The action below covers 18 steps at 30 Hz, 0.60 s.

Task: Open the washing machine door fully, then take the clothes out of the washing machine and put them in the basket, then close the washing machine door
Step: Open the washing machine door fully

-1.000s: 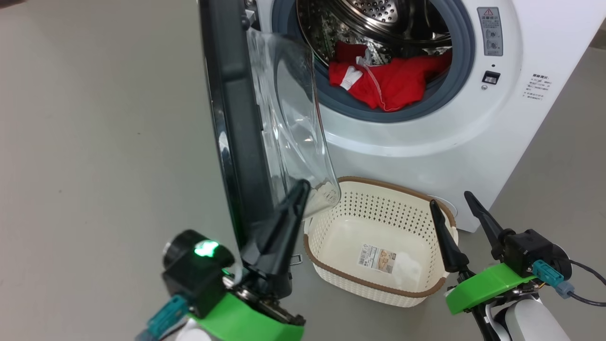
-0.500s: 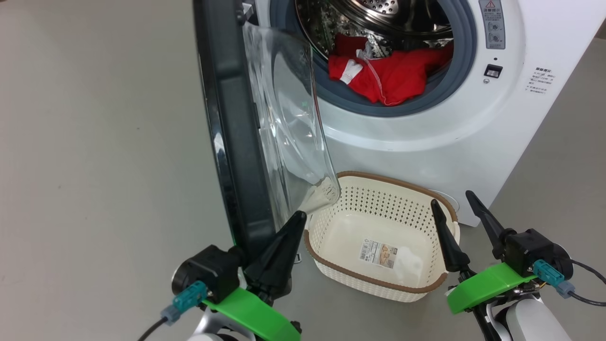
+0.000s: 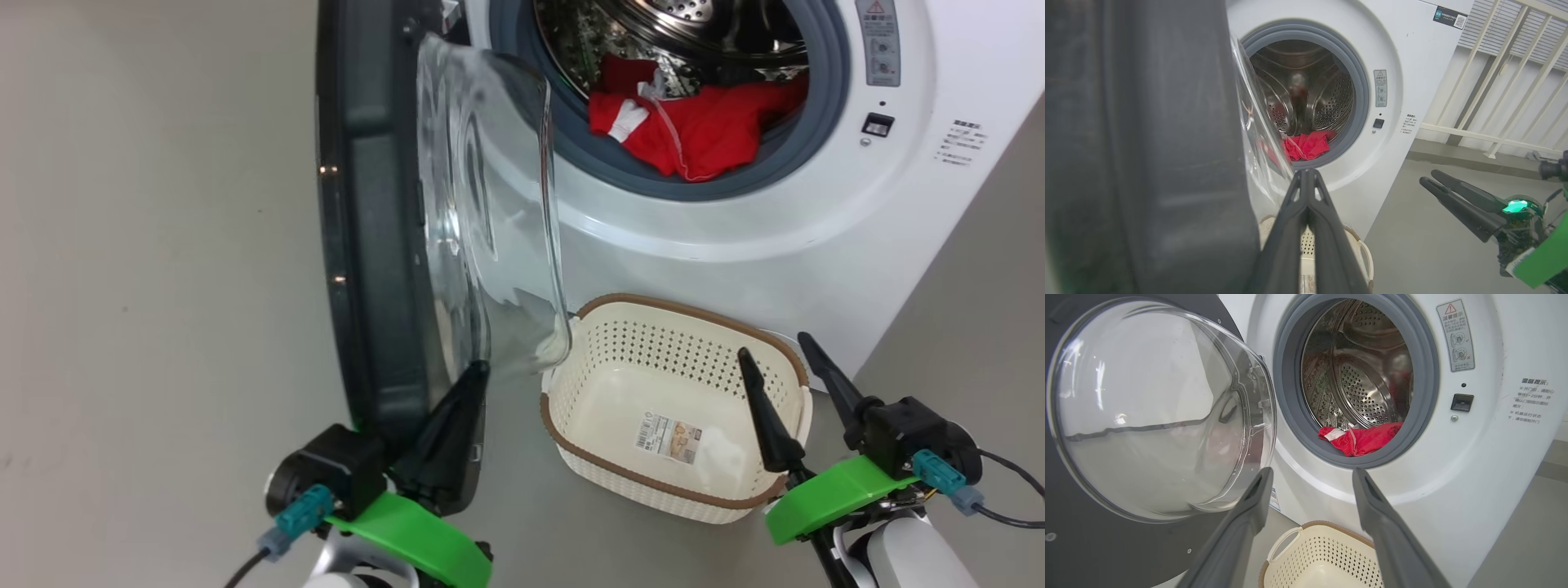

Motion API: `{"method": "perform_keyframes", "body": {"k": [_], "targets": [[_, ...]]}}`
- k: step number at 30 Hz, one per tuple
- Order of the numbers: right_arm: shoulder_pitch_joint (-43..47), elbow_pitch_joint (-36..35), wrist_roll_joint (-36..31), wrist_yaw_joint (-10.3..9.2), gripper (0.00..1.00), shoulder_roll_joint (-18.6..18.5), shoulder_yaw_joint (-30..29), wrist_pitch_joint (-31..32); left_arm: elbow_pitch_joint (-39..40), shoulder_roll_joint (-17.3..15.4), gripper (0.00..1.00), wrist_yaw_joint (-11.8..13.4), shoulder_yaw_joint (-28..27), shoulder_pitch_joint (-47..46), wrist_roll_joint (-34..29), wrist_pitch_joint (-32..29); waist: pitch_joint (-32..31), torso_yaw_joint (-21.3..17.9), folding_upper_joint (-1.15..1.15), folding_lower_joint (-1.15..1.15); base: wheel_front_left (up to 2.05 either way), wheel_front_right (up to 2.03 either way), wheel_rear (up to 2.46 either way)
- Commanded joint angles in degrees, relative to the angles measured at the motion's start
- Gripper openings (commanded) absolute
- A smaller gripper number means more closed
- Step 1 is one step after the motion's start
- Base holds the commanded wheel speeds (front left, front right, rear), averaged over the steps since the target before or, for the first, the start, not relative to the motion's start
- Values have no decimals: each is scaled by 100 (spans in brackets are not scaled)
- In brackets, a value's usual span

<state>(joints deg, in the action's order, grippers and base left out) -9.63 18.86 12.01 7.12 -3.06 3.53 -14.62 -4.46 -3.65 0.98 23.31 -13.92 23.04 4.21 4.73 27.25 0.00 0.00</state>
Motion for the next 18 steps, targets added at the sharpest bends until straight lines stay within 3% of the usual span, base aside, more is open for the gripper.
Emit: {"method": "perform_keyframes", "body": {"k": [1, 18], "targets": [[-178, -111, 2, 36, 100, 18, 189, -38, 75, -177, 0, 143, -363, -3, -6, 52, -1, 73, 0, 0, 0, 0, 0], [-324, -23, -229, 36, 100, 18, 328, -38, 167, -342, 0, 755, -939, 171, 93, 87, 164, 350, 0, 0, 0, 0, 0]]}}
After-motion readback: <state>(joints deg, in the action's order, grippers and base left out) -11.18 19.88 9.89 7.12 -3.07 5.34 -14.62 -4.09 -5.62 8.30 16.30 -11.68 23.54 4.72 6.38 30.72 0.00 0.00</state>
